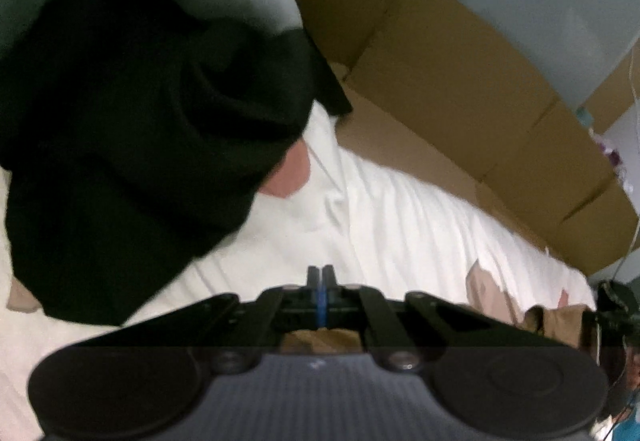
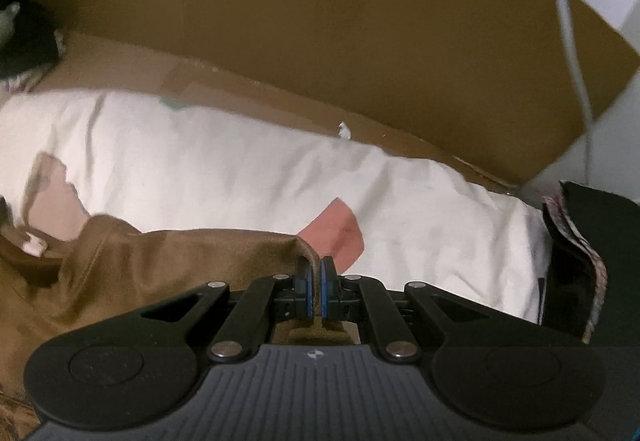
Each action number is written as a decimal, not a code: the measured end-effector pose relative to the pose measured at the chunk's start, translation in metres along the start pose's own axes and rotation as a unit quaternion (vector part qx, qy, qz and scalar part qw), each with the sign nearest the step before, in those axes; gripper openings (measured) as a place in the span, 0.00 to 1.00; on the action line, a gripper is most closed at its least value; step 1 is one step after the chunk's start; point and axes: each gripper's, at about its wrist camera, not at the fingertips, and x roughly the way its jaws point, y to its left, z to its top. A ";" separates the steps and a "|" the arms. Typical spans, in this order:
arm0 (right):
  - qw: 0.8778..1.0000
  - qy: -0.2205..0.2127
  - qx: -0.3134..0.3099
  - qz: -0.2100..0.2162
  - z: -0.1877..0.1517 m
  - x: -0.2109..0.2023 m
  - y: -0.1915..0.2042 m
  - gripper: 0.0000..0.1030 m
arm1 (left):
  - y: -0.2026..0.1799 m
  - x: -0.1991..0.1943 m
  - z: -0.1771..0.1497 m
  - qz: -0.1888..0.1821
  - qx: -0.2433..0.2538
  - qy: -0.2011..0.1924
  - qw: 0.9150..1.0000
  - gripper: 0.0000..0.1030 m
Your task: Fold clothes
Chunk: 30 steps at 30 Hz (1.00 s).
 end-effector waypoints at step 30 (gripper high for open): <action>0.999 0.039 -0.003 0.014 -0.050 0.020 -0.021 0.03 | -0.018 0.024 -0.032 0.100 0.025 0.039 0.994 0.44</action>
